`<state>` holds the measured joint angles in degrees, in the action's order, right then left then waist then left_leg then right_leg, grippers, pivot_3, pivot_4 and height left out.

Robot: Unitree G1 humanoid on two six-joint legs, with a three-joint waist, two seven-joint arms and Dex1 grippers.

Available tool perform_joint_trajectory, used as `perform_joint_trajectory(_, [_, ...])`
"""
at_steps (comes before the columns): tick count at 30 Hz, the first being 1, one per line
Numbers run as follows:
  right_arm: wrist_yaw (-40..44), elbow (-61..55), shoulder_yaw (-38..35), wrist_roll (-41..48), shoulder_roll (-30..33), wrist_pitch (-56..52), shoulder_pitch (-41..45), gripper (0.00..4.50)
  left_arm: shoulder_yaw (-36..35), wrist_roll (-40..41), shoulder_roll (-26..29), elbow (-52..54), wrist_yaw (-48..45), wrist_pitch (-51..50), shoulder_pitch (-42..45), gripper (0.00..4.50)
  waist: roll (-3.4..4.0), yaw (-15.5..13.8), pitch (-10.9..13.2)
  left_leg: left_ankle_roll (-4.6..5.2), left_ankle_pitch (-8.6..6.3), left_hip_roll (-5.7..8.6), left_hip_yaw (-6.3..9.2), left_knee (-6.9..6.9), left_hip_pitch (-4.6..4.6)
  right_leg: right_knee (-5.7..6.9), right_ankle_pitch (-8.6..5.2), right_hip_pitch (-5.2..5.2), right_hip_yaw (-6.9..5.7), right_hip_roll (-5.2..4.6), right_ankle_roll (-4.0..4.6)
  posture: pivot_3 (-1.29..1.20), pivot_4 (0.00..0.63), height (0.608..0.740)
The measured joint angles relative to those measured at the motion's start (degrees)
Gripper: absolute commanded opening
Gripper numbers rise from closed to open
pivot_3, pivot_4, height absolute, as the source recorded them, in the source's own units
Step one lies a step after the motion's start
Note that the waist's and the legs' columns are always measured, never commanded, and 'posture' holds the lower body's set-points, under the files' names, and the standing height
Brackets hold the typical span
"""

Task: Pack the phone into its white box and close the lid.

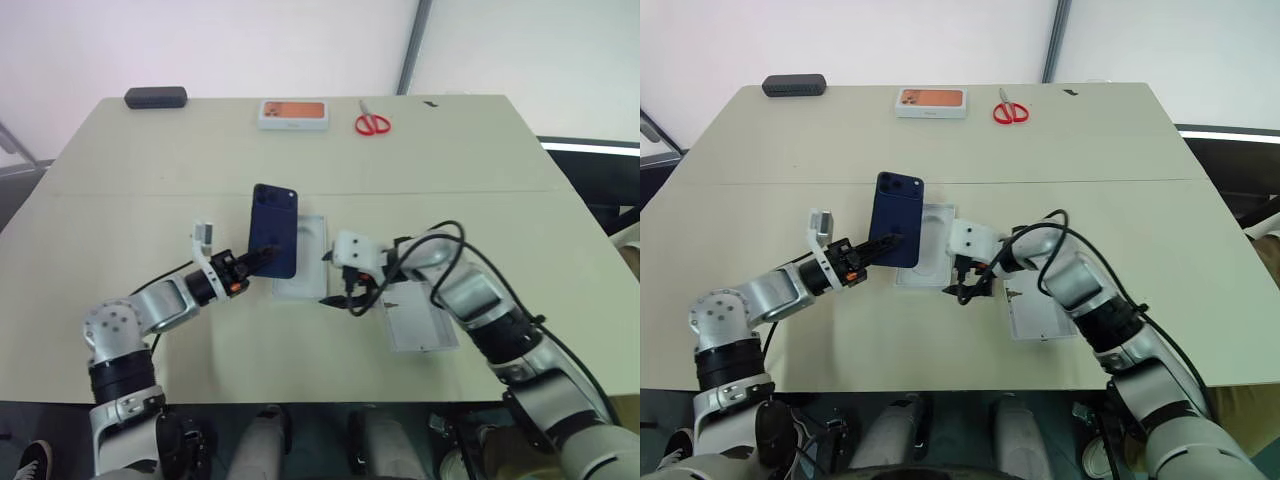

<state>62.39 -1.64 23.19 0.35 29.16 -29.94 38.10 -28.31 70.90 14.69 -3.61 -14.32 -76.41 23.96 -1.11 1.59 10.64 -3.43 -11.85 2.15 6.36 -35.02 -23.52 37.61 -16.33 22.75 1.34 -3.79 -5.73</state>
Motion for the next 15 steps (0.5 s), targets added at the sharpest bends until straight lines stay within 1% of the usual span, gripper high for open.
perform_joint_trajectory(5, [-1.18, -0.35, -7.75, 5.8, 0.0, -2.39, -2.12, 4.45, 2.8, -0.68, -2.23, -0.01, 1.33, 1.7, -1.29, 0.08, 0.0, -0.43, 0.01, 0.0, 0.0, -0.02, -0.03, 0.01, 0.0, -0.03, 0.0, 0.01, 0.02, 0.04, 0.01, 0.0, 0.15, 0.74])
perform_joint_trajectory(8, [-1.97, -0.25, -9.64, 7.38, 0.17, -2.6, -2.19, 4.45, 3.07, -1.11, -2.35, -0.16, 1.92, 2.82, -1.2, 0.08, 0.0, -0.61, 0.01, 0.0, 0.0, -0.02, -0.04, 0.01, 0.0, -0.05, 0.0, 0.0, 0.02, 0.03, 0.01, 0.0, 0.15, 0.74])
perform_joint_trajectory(10, [-2.47, -0.1, -9.74, 7.43, 0.35, -2.54, -2.45, 4.5, 3.36, -1.58, -2.17, -0.44, 2.06, 3.23, -1.16, 1.0, 0.0, -0.72, 0.01, 0.01, 0.0, -0.01, -0.05, 0.0, -0.02, -0.06, 0.0, 0.0, 0.02, 0.02, 0.01, 0.0, 0.15, 0.74])
perform_joint_trajectory(11, [-2.62, 0.07, -9.74, 7.43, 0.41, -2.47, -2.57, 4.5, 3.6, -1.59, -2.16, -0.45, 2.06, 3.22, -1.16, 1.26, 0.0, -0.77, 0.01, 0.01, 0.0, 0.0, -0.05, 0.0, -0.03, -0.07, 0.0, 0.01, 0.02, 0.02, 0.01, 0.0, 0.15, 0.74])
perform_joint_trajectory(15, [-3.42, 0.68, -9.73, 7.42, 0.45, -2.18, -2.77, 4.5, 5.12, -1.14, -1.86, 0.39, 1.4, 2.83, -1.1, 3.18, 0.0, -0.8, 0.0, 0.01, 0.0, 0.0, -0.05, -0.01, -0.03, -0.07, 0.0, -0.01, 0.01, 0.01, 0.01, 0.0, 0.15, 0.74])
